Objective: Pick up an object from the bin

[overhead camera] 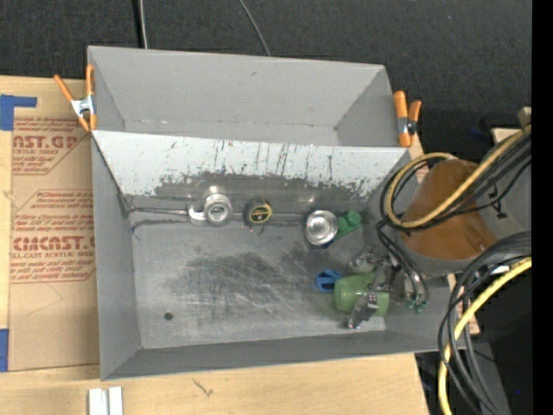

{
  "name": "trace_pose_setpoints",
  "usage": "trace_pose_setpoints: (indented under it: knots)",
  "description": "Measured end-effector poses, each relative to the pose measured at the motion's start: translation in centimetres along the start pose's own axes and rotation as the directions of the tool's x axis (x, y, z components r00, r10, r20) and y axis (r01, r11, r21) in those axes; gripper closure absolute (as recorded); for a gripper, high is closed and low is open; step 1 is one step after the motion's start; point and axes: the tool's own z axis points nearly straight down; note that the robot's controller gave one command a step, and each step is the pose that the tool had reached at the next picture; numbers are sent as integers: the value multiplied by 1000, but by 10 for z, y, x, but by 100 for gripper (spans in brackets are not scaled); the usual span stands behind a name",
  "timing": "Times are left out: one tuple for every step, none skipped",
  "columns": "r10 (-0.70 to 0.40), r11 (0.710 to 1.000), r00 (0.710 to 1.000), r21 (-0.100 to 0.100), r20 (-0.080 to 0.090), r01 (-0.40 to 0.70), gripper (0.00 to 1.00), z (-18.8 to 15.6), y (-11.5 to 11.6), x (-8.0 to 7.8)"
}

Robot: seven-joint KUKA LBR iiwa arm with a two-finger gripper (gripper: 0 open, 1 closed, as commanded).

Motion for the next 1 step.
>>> trace_pose_setpoints:
  knots:
    - [-1,1000,1000,-1,-3,1,100,-97,1,-3]
